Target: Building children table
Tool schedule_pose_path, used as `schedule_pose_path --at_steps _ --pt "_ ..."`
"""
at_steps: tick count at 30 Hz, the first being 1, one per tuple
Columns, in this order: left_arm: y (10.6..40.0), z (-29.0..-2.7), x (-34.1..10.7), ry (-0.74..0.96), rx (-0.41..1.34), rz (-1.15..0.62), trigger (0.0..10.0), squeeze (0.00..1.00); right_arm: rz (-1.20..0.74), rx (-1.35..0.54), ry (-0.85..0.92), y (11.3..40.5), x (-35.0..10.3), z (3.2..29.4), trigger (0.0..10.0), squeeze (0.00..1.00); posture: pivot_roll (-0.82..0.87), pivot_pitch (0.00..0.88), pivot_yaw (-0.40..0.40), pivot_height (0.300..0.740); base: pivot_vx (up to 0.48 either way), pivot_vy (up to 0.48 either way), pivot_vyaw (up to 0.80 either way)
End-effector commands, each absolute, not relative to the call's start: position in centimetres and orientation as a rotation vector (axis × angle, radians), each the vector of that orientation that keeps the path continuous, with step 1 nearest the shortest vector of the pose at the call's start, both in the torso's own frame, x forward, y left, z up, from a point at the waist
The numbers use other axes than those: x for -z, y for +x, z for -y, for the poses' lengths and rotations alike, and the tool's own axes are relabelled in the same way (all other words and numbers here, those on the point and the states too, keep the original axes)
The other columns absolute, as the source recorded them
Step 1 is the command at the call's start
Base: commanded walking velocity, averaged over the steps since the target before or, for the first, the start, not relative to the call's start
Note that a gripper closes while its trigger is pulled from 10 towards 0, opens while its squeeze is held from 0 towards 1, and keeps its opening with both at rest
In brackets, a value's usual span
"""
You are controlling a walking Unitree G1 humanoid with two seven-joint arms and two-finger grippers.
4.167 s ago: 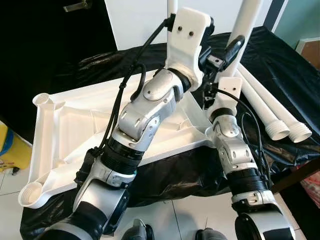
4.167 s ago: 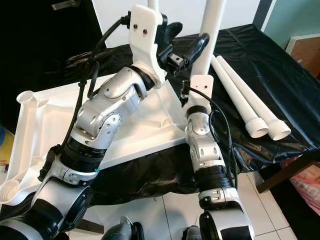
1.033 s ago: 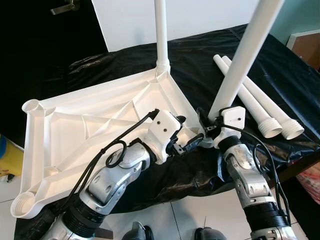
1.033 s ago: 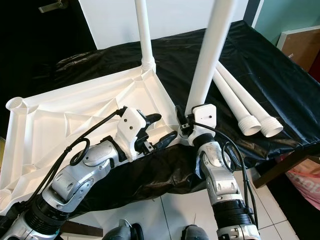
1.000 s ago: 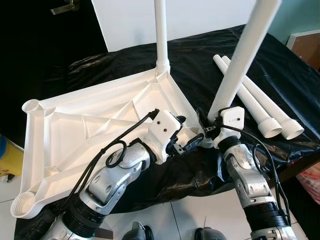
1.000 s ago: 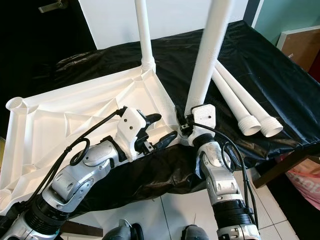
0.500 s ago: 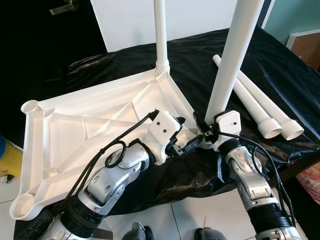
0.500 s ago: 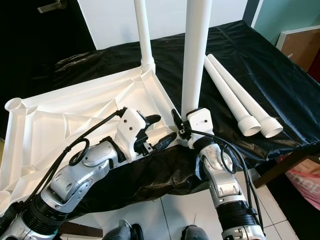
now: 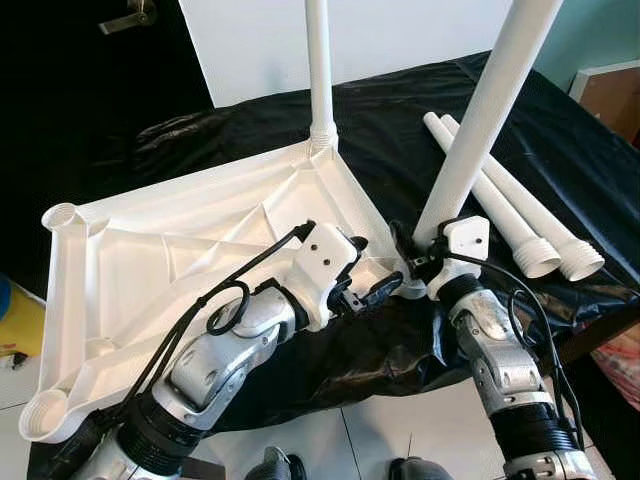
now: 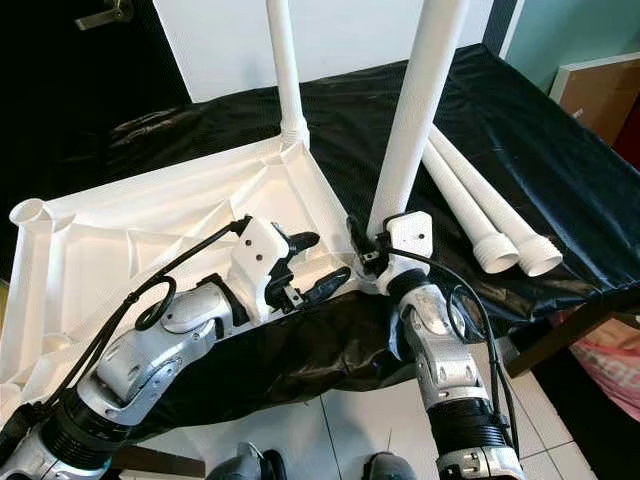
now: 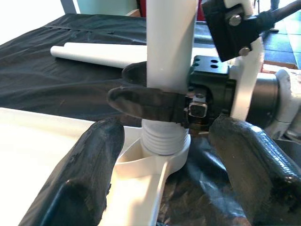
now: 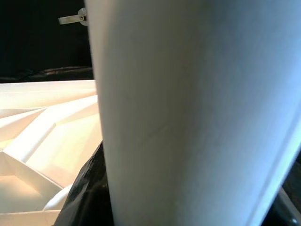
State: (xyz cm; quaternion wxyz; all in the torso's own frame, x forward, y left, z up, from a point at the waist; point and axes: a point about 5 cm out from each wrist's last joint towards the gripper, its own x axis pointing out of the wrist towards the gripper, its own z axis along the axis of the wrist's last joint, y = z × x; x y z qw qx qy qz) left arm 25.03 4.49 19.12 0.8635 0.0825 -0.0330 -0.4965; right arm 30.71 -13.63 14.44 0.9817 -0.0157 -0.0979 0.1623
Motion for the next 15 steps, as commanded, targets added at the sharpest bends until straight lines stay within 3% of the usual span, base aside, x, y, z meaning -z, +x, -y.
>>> schedule_pose_path --at_steps 1,15 --pt "24.0 -4.0 -19.1 0.195 1.223 0.059 10.0 0.00 0.039 -0.315 -0.002 30.3 -11.2 13.7 10.0 0.00 -0.06 0.124 0.083 0.740 0.000 0.000 0.00" --pt "23.8 -4.0 -19.1 0.196 1.221 0.059 10.0 0.00 0.060 -0.153 -0.002 29.4 -11.0 11.9 10.0 0.00 -0.06 0.116 0.071 0.740 0.000 0.000 0.00"
